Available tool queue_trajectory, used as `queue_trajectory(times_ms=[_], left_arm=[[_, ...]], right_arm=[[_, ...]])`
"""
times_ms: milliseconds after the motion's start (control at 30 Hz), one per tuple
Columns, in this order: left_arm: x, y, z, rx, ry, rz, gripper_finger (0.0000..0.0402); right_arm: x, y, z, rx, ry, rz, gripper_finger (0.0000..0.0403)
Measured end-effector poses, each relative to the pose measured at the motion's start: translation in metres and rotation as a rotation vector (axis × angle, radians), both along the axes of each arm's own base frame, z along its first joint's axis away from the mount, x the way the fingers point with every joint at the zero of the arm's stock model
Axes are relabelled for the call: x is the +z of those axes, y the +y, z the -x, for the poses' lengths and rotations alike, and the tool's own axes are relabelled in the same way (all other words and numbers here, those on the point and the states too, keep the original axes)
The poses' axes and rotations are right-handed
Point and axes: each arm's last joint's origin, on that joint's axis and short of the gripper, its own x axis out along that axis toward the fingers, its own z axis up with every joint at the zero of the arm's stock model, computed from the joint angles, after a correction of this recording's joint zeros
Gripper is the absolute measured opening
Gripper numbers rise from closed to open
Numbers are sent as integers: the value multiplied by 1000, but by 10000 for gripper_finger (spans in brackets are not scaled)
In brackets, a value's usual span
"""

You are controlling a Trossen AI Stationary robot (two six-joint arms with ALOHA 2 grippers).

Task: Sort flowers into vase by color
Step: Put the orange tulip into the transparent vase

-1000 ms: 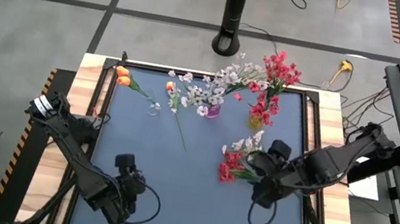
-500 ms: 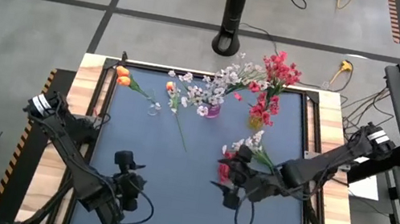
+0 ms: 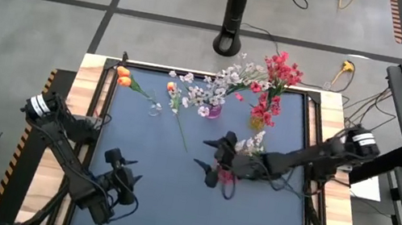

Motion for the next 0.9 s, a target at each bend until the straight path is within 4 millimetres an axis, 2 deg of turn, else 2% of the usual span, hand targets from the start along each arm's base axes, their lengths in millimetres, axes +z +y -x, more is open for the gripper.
queue_trajectory(times_ms=[300,533,700,900], left_arm=[[-12,8,6,66,-31,27,227],[-12,8,6,65,-38,22,227],[-12,8,6,64,-41,20,227],[-11,8,5,60,-55,12,227]], right_arm=[[-31,-27,-52,-107,62,14,325],[-61,-34,-89,-214,97,57,325],[-78,-34,-106,-309,106,102,325],[-95,-34,-117,-347,119,112,325]])
